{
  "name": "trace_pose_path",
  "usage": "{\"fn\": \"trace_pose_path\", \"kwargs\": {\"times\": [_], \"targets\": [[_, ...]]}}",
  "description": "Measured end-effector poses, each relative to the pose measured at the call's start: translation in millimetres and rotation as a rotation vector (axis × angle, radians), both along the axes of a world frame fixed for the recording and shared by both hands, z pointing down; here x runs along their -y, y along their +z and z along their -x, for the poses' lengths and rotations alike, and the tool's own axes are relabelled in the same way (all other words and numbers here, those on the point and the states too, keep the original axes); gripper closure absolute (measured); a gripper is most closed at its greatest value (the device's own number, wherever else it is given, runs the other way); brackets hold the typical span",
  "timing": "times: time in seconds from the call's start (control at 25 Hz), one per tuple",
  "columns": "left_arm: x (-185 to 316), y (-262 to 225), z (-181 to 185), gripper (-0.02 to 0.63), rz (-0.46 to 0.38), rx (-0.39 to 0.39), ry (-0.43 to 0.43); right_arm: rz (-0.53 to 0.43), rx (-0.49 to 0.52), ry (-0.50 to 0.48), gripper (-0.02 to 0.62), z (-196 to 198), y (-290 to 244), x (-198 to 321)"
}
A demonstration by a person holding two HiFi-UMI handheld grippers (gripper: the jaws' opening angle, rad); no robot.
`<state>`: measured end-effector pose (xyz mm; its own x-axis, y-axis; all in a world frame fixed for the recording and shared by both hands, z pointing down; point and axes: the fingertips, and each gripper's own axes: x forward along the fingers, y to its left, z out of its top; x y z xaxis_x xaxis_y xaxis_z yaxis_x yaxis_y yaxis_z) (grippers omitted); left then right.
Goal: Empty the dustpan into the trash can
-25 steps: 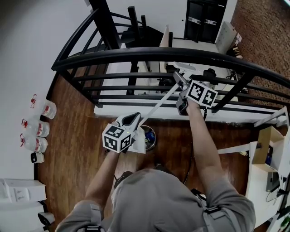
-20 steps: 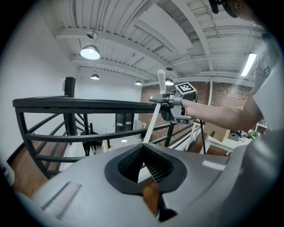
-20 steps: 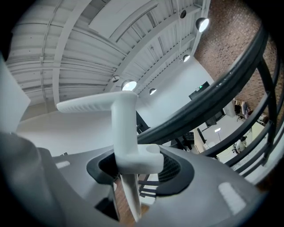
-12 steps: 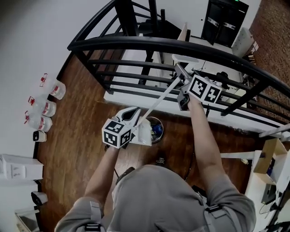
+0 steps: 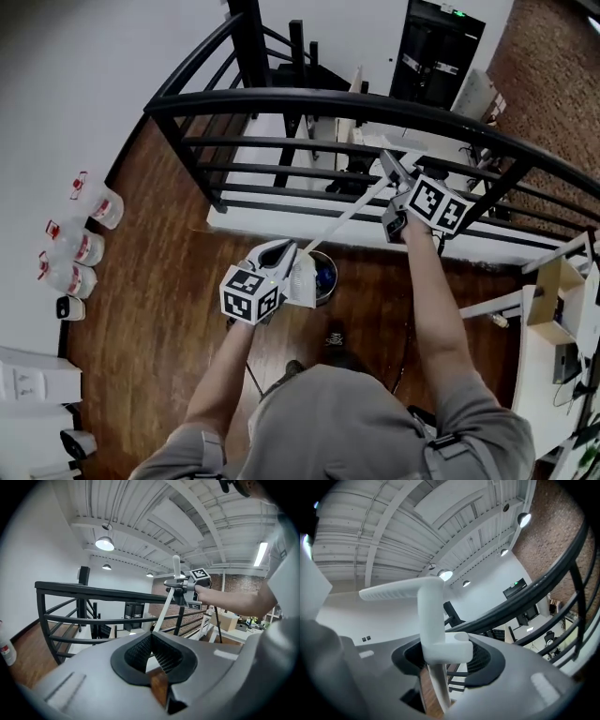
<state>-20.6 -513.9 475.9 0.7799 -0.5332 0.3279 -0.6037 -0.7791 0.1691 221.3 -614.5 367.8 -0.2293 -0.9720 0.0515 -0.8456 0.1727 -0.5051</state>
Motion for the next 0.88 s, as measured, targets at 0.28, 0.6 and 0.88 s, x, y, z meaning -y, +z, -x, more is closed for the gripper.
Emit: {"fn": "trace_pose_path", "kwargs": {"times": [0.28,0.6,0.88], "targets": [[-41,12,-43,0.606,0.021,-0.009,0.096,-0.006,0.023,0.104,0.399,-47,1,-64],[-46,8,-126,0.606,-0.007,0.071,0.034,-0.058,0.147,0.043,0.399,-136,32,-88],[-40,3,-201,0.606,-0.015,0.126,-0.025,-0.036,0.245,0.043,0.4,-228,71,-87]]}}
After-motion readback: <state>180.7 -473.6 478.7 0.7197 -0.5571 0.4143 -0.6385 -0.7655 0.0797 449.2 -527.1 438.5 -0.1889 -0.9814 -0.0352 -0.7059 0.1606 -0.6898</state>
